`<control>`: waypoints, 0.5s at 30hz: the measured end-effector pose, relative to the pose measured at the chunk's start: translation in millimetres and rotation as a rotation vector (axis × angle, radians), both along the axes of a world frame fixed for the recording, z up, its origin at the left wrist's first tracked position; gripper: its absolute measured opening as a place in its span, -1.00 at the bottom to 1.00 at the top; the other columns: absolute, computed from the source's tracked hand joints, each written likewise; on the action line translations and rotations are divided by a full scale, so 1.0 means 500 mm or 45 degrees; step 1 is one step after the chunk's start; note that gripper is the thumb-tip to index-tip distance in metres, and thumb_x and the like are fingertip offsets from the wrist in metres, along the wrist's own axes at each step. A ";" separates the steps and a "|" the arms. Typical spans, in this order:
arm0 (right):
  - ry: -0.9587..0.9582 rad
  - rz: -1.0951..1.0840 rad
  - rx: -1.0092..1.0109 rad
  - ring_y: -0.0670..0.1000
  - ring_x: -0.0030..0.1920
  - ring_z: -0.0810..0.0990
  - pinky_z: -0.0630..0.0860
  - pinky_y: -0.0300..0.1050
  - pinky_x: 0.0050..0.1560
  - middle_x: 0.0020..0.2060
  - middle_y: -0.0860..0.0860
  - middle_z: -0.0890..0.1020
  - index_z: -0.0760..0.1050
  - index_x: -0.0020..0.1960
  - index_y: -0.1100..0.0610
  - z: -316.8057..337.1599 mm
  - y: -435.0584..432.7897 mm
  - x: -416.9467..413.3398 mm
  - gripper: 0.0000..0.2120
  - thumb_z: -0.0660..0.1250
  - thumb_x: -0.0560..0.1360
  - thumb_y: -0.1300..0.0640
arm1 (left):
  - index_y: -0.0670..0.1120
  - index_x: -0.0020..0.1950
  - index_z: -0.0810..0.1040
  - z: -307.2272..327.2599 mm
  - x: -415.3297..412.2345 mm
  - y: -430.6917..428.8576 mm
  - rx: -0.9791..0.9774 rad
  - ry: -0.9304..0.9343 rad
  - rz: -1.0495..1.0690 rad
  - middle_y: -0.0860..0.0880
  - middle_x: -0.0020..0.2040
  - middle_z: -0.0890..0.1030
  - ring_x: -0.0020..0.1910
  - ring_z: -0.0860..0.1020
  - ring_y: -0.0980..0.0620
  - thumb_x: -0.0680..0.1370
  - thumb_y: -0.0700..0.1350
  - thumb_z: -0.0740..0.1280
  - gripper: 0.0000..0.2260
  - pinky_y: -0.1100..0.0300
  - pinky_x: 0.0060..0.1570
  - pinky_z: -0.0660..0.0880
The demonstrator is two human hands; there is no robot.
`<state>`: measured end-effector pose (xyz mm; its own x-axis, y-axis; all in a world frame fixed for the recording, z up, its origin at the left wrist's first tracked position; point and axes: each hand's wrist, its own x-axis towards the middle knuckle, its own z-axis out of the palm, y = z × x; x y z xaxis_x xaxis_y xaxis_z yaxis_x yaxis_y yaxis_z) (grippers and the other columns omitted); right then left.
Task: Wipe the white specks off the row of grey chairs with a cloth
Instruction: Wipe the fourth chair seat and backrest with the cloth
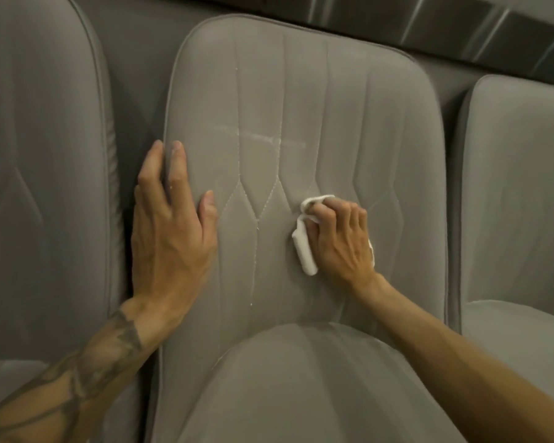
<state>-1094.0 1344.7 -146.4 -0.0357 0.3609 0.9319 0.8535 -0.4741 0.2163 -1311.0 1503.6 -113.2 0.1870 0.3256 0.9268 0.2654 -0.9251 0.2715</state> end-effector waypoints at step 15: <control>0.091 0.056 0.049 0.17 0.06 0.47 0.34 0.04 0.14 0.17 0.09 0.45 0.38 0.26 0.08 -0.013 0.013 -0.010 -0.79 0.23 0.64 0.07 | -0.14 0.70 0.08 -0.047 -0.030 -0.011 -0.007 0.143 0.071 -0.20 0.68 0.09 0.54 0.30 -0.24 0.69 -0.03 0.15 -0.41 -0.10 0.44 0.35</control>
